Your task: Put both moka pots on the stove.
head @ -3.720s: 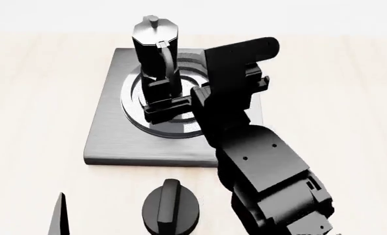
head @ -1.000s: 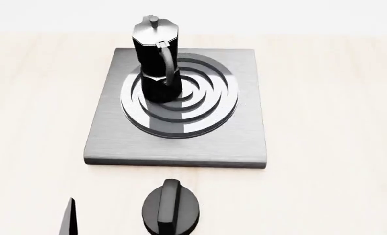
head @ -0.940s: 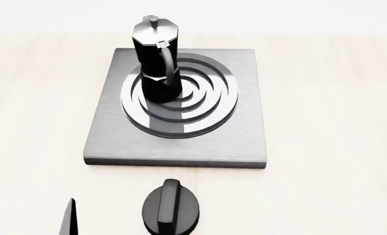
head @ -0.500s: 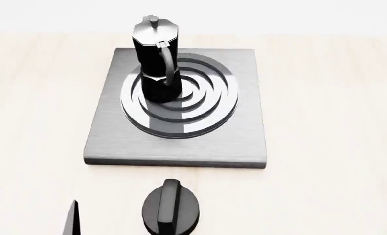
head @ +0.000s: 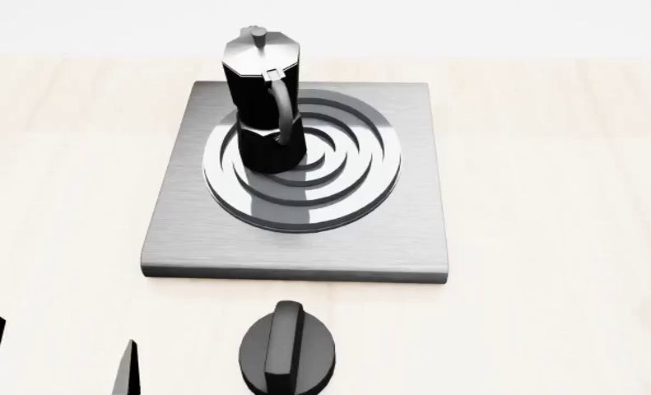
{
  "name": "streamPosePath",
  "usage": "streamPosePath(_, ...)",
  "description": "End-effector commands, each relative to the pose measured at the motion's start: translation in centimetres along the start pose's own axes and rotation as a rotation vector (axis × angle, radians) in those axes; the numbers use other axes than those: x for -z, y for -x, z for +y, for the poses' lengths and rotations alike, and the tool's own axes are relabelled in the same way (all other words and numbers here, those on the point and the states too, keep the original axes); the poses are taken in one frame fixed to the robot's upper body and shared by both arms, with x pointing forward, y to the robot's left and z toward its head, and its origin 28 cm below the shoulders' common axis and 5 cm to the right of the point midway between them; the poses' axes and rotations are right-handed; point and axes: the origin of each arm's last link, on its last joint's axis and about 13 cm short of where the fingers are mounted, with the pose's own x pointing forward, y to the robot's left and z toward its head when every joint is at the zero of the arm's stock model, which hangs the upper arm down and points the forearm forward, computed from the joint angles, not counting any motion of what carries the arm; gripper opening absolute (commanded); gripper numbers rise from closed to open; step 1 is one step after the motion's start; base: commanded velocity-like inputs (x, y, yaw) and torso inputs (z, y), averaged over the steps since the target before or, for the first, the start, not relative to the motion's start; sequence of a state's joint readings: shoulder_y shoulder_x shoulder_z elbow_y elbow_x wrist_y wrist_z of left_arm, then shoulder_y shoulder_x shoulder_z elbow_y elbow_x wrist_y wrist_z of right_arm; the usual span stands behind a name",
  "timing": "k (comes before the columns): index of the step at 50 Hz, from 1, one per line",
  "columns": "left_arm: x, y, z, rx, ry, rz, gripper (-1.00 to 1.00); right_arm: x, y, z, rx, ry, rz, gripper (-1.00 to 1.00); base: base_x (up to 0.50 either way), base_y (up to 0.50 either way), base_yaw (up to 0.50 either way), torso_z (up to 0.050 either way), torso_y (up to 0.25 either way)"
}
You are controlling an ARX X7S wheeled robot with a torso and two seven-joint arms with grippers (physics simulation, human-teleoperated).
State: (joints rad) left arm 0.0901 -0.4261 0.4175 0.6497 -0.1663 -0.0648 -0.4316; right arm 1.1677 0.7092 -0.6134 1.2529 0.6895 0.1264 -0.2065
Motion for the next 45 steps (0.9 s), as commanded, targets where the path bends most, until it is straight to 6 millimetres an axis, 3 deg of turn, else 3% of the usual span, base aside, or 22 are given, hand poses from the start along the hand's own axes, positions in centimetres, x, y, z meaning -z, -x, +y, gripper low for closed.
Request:
streamPosePath(1, 0.1, 0.0, -0.1, 0.004, 0.0, 0.002, 1.0, 0.6, -0.1, 0.3, -0.012, 0.025, 0.024, -1.0, 0.0, 0.0, 0.0, 0.0, 0.0)
streamPosePath(12, 0.3, -0.1, 0.0, 0.005, 0.001, 0.003, 1.0, -0.5, -1.0, 2.1, -0.057, -0.009, -0.098, -1.0, 0.0, 0.0, 0.0, 0.0, 0.0)
streamPosePath(24, 0.2, -0.2, 0.3, -0.01, -0.007, 0.005, 1.0, -4.1, -1.9, 5.2, -0.055, -0.037, -0.399, -1.0, 0.0, 0.0, 0.0, 0.0, 0.0)
streamPosePath(30, 0.3, -0.1, 0.2, -0.007, -0.006, 0.007, 1.0, -5.5, -1.5, 6.5, -0.1, -0.031, -0.441, -1.0, 0.0, 0.0, 0.0, 0.0, 0.0)
streamPosePath(45, 0.3, -0.2, 0.3, -0.011, -0.005, 0.007, 1.0, -6.0, -2.0, 9.6, -0.342, 0.002, -0.436, -1.0, 0.0, 0.0, 0.0, 0.0, 0.0)
